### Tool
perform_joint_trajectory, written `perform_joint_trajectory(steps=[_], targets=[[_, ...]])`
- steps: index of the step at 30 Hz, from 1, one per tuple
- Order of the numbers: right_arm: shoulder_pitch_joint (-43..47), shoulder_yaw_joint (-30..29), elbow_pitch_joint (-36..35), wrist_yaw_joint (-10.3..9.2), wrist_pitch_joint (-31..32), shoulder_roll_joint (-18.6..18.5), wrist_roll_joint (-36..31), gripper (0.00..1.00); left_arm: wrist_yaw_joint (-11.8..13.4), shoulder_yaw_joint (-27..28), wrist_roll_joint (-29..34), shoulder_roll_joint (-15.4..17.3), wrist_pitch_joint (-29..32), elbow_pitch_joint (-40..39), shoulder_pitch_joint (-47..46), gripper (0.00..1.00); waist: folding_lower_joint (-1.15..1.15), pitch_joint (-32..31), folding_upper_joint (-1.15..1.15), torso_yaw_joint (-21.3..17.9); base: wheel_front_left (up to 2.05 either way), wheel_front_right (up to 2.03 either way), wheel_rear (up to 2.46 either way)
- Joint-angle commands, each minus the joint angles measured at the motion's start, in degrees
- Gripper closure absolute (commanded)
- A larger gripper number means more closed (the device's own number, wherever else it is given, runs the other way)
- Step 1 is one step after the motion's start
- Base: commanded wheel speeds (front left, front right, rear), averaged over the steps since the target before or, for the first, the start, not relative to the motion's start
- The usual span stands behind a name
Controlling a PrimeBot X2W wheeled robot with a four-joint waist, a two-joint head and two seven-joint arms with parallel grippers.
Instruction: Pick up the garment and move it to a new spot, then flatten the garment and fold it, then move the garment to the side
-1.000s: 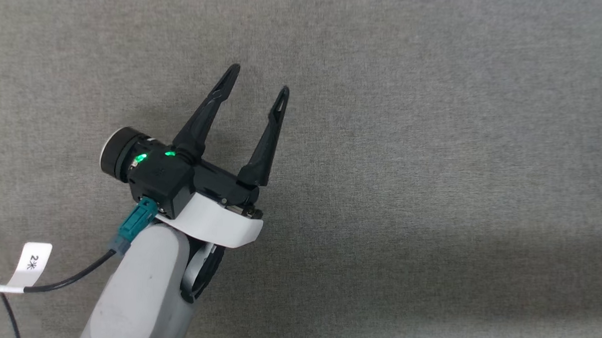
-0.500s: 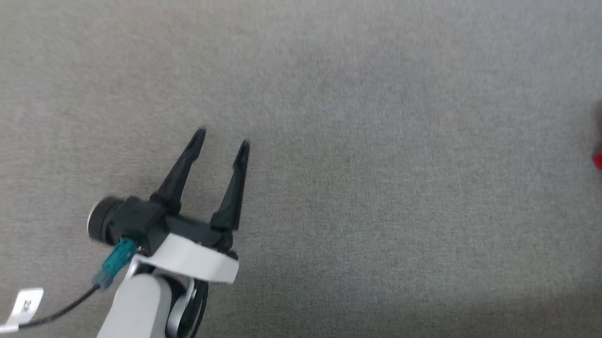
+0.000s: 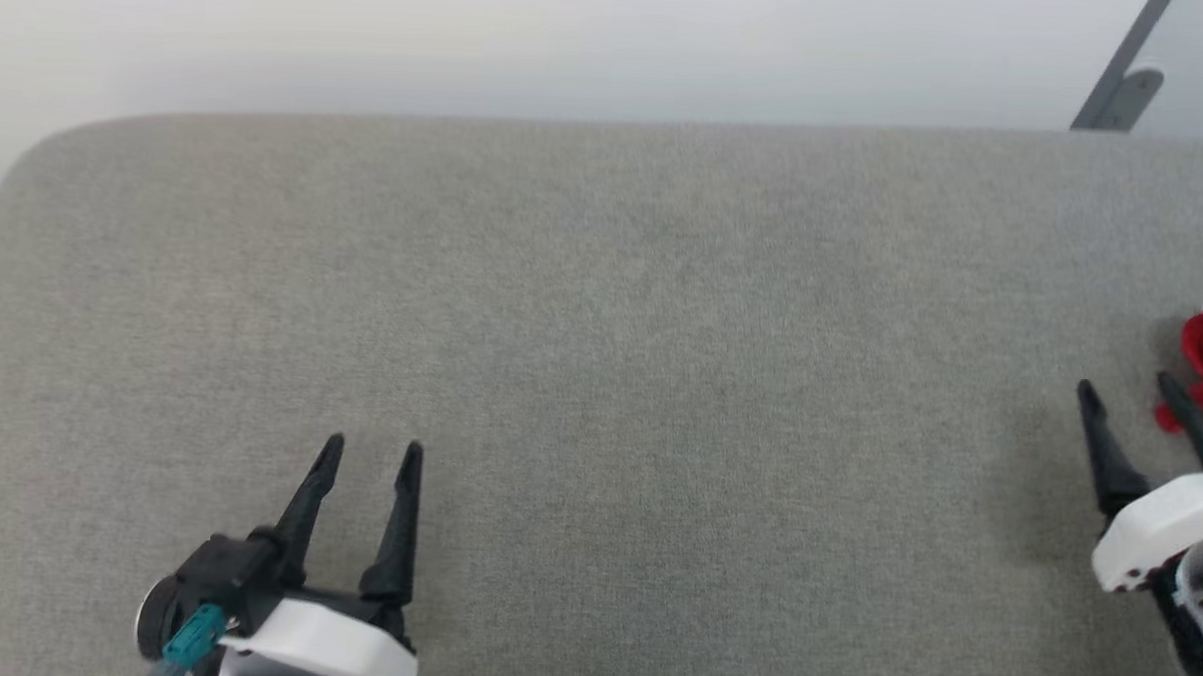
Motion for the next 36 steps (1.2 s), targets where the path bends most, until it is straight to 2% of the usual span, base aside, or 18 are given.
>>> perform_joint_trajectory(steps=[1,8,18,25,36], targets=[[1.8,-0.4,-2.0,-0.02,-0.2,0.8,-0.6,0.0,0.1,0.5,-0.8,0.3,-0.3,0.0,0.8,0.0,0.0,-1.4,0.0,0.6,0.0,0.0,0.0],[10.2,-6.2,-13.9,-0.02,-0.2,6.4,-3.2,0.0,0.1,2.4,-2.2,1.3,-0.3,-0.6,3.7,0.0,0.0,-4.7,0.0,0.6,0.0,0.0,0.0],[20.6,-13.0,-24.2,-0.02,-0.2,12.9,-6.1,0.0,0.1,3.6,-2.6,2.0,-0.3,-4.0,8.3,0.0,0.0,-7.1,0.0,1.3,0.0,0.0,0.0],[25.0,-15.9,-28.2,-0.02,0.1,14.4,-7.2,0.0,0.1,4.3,-1.7,1.4,-0.3,-6.9,11.4,0.0,0.0,-7.0,0.0,2.0,0.0,0.0,0.0],[26.2,-17.8,-32.1,-0.02,2.3,15.2,-7.6,0.0,0.1,3.5,-1.8,0.7,-0.3,-6.8,10.4,0.0,0.0,-6.1,0.0,3.1,0.0,0.0,0.0]])
